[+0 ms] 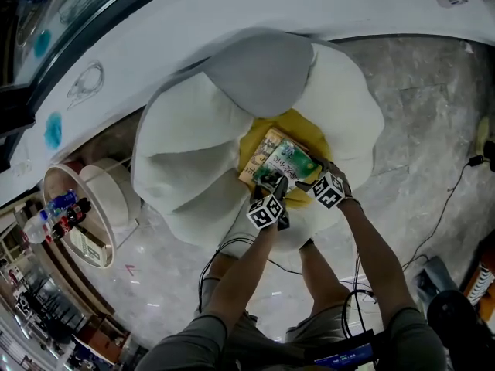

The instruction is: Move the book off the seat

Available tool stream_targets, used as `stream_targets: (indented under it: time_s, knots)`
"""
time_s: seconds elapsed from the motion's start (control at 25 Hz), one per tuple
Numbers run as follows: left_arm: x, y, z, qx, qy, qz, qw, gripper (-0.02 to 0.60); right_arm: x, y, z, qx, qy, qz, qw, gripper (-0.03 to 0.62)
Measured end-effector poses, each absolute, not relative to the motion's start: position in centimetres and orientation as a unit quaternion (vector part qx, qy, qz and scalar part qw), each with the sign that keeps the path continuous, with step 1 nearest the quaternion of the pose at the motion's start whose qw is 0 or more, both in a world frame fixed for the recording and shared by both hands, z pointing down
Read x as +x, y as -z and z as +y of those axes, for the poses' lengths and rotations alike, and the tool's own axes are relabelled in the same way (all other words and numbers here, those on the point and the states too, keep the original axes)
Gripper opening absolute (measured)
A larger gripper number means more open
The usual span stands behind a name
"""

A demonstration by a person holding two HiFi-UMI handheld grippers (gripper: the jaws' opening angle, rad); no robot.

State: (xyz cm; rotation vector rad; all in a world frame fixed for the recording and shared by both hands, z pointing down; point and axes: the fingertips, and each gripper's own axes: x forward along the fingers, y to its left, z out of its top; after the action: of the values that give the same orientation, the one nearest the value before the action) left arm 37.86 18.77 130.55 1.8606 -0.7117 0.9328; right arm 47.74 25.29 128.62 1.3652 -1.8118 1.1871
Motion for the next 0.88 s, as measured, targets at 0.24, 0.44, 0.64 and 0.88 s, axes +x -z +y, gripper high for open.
stream_targets:
  time_s: [0.24, 0.44, 0.64, 0.88]
  knots:
    - [36.6, -128.3, 19.5, 0.765, -0.353, -0.266, 0.469, 0.505, 44.5, -125.7, 27.4, 0.543, -0.488, -0.654, 0.2, 0.423]
    - [34.8, -129.0, 20.1, 0.747, -0.36, -0.248, 0.501, 0.505, 44.4, -124.3, 26.8, 0.554, -0.54, -0.628, 0.084, 0.42]
    - [34.4, -131.6, 21.1, 0.748, -0.418, -0.185, 0.481, 0.505, 45.7, -131.1, 29.2, 0.549, -0.616, -0.559, 0.083, 0.42]
    - [34.5, -132.2, 21.1, 0.76, -0.413, -0.194, 0.462, 0.505, 46.5, -129.8, 29.6, 0.528, -0.617, -0.58, 0.069, 0.157]
